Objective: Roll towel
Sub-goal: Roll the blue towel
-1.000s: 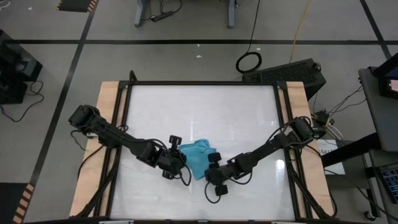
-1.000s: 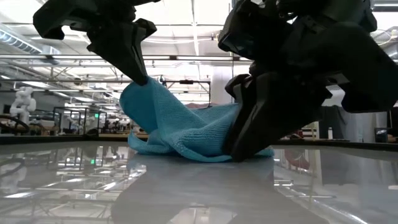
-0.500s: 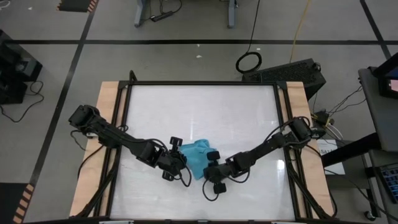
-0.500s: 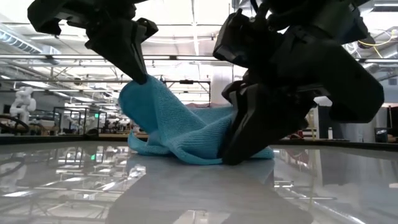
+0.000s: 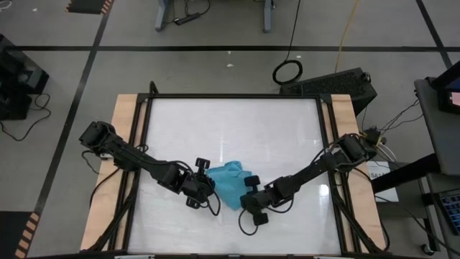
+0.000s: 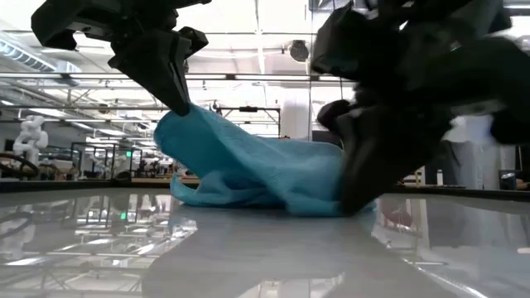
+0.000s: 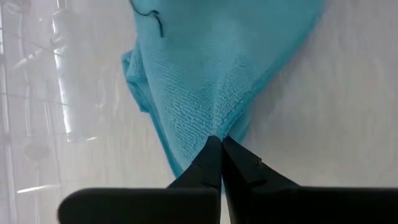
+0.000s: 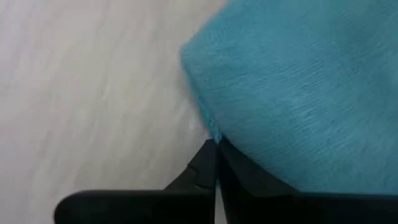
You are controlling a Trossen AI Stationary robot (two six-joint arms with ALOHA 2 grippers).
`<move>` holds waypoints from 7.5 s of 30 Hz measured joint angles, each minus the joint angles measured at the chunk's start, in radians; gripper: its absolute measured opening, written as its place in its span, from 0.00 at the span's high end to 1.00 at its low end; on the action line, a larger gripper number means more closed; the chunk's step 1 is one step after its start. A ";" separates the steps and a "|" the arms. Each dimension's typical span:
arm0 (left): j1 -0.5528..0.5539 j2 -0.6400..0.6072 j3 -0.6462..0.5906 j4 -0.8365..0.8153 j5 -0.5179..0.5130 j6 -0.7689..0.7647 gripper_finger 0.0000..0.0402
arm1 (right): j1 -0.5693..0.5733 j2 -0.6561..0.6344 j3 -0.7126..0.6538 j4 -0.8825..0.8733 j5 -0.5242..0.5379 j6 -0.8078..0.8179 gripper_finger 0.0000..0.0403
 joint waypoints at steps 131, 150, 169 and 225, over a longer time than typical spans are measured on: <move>0.137 0.052 0.194 -0.452 -0.308 0.028 0.98 | -0.068 -0.408 0.084 -0.722 0.219 0.115 1.00; 0.006 0.051 0.029 -0.185 -0.072 -0.041 0.98 | -0.021 -0.403 -0.199 -0.190 0.026 0.150 1.00; -0.068 0.137 0.016 -0.115 -0.013 -0.077 0.98 | -0.006 -0.314 -0.221 -0.080 -0.139 0.157 1.00; -0.085 0.150 -0.043 -0.290 0.031 -0.080 0.61 | 0.049 -0.305 -0.153 -0.274 0.055 0.054 0.67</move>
